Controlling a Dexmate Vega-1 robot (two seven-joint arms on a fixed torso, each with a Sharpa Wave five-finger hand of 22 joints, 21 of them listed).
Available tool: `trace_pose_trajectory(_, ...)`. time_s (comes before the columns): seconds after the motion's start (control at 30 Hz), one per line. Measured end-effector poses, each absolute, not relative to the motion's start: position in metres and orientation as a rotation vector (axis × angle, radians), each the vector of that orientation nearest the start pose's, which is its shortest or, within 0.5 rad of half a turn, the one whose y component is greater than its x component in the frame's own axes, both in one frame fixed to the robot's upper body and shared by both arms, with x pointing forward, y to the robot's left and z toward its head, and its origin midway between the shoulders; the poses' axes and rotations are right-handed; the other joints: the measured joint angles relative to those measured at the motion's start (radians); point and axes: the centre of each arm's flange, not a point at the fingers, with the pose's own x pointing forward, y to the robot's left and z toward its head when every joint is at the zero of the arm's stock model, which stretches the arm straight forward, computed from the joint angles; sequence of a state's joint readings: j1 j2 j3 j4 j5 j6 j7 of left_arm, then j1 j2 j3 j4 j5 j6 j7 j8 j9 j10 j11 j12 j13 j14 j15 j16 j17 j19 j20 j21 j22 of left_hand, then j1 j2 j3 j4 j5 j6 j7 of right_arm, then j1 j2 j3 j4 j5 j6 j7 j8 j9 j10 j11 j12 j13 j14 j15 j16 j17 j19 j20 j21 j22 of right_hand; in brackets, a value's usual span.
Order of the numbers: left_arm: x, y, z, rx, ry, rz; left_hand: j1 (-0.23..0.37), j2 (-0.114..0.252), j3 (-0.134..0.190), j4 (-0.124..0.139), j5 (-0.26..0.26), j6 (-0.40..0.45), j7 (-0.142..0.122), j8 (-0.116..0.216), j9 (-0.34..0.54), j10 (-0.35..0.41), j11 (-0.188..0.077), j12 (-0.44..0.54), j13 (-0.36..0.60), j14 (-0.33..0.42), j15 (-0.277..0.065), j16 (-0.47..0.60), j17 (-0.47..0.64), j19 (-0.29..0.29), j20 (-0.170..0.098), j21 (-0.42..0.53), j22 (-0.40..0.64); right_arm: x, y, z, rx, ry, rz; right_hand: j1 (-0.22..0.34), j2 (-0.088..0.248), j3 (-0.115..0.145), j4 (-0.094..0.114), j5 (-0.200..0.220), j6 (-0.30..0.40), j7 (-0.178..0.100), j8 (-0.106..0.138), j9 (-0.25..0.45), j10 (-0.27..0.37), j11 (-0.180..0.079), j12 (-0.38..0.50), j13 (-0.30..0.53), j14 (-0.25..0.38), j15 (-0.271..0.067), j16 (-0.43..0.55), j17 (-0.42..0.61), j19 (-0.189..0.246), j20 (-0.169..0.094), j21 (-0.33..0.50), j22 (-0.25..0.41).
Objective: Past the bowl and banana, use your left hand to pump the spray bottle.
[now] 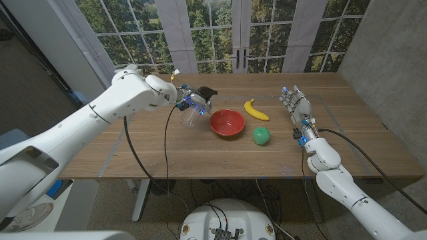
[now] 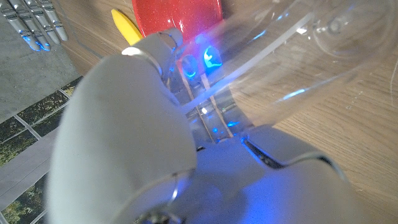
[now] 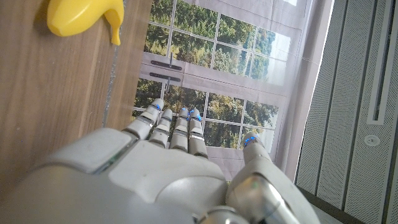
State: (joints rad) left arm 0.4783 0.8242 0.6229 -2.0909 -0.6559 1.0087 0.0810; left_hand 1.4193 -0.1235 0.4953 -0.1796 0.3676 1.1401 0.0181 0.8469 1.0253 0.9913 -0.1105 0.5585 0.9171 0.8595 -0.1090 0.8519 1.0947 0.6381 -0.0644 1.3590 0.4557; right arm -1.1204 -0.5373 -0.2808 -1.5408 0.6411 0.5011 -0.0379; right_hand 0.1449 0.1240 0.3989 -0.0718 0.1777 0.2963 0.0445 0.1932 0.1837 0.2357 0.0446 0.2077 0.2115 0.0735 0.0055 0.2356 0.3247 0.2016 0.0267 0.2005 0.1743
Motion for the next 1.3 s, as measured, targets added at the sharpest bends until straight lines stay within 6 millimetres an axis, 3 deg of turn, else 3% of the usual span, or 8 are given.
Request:
trace_pose_trajectory(0.73, 0.553, 0.18, 0.077, 0.574, -0.219, -0.339, 0.0, 0.0, 0.006, -0.002, -0.006, 0.006, -0.005, -0.027, -0.056, 0.0, 0.0, -0.005, -0.014, 0.009, -0.002, -0.009, -0.012, 0.002, 0.002, 0.0, 0.0, 0.571, -0.291, -0.063, 0.117, -0.77, 0.183, 0.0, 0.0, 0.0, 0.0, 0.0, 0.0, 0.0, 0.0, 0.0, 0.0, 0.0, 0.0, 0.0, 0.0, 0.0, 0.0, 0.0, 0.0, 0.0, 0.0, 0.0)
trace_pose_trajectory(0.97, 0.558, 0.185, 0.066, 0.52, -0.25, -0.363, 0.0, 0.0, 0.009, 0.0, -0.006, 0.008, 0.017, -0.089, -0.133, 0.011, 0.003, -0.02, -0.041, 0.014, -0.007, -0.016, -0.02, 0.007, 0.007, 0.0, 0.0, 0.571, -0.29, -0.064, 0.115, -0.768, 0.18, 0.0, 0.0, 0.0, 0.0, 0.0, 0.0, 0.0, 0.0, 0.0, 0.0, 0.0, 0.0, 0.0, 0.0, 0.0, 0.0, 0.0, 0.0, 0.0, 0.0, 0.0)
trace_pose_trajectory(1.3, 0.559, 0.187, 0.058, 0.485, -0.399, -0.326, 0.0, 0.0, 0.017, 0.0, -0.006, 0.006, 0.018, -0.093, -0.135, 0.011, 0.003, -0.026, -0.041, 0.021, -0.007, -0.016, -0.014, 0.009, 0.005, 0.0, 0.0, 0.571, -0.289, -0.065, 0.117, -0.766, 0.177, 0.0, 0.0, 0.0, 0.0, 0.0, 0.0, 0.0, 0.0, 0.0, 0.0, 0.0, 0.0, 0.0, 0.0, 0.0, 0.0, 0.0, 0.0, 0.0, 0.0, 0.0)
